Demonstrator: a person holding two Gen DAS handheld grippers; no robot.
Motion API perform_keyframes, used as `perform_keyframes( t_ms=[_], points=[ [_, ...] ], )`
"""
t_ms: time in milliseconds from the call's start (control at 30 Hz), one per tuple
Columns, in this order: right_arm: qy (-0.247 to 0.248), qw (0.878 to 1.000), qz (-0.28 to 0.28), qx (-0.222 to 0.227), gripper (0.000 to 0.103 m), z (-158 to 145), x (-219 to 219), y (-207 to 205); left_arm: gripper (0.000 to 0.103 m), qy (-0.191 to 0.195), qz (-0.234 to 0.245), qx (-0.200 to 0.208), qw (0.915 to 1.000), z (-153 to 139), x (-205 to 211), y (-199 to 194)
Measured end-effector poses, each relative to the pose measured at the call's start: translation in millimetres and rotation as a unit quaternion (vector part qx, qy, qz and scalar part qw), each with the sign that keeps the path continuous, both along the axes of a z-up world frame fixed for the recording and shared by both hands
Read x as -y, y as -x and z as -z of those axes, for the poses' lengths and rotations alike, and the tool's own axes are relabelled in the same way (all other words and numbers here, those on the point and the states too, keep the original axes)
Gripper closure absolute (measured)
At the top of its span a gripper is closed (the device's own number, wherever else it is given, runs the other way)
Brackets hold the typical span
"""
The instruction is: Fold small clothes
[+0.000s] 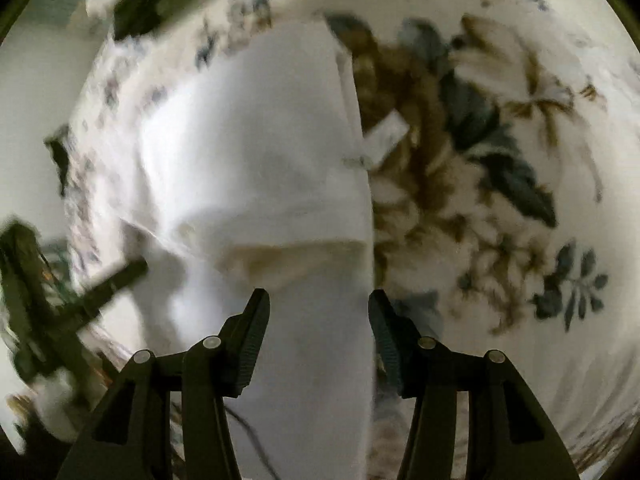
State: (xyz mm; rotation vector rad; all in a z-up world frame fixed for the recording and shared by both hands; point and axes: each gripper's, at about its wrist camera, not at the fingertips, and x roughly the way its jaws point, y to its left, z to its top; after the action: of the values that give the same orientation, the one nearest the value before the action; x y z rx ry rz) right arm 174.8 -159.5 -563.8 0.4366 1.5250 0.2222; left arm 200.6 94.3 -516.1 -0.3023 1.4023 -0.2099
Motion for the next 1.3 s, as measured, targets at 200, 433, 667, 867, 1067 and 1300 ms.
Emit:
perform_keyframes(
  t_ms=[200, 433, 667, 867, 1067, 1300],
  points=[
    [-0.01, 0.999, 0.036, 0.038, 0.049, -14, -23, -46, 0.043, 0.033, -0.062, 0.021, 0.9973, -1, 7, -26],
    [0.07, 0.997, -0.02, -0.023, 0.06, 29, -62, -37, 0.043, -0.027, -0.035, -0.018, 0.9989, 33, 20, -18],
    [-0.02, 0.997, 0.057, -0.044, 0.06, 19, -14, -2, 0.044, 0.016, -0.068, -0.032, 0.9971, 19, 0, 8],
    [-0.165, 0.949, 0.267, -0.041, 0.06, 23, 66, -3, 0.044, 0.147, -0.136, -0.003, 0.9797, 3, -8, -10],
    [-0.202, 0.932, 0.283, -0.105, 0.06, 62, 58, -15, 0.089, 0.105, -0.115, 0.008, 0.9877, 17, 2, -26],
    [-0.231, 0.913, 0.317, -0.11, 0.095, 82, 33, -10, 0.093, 0.114, -0.121, 0.039, 0.9853, 0, -8, -21]
  ],
)
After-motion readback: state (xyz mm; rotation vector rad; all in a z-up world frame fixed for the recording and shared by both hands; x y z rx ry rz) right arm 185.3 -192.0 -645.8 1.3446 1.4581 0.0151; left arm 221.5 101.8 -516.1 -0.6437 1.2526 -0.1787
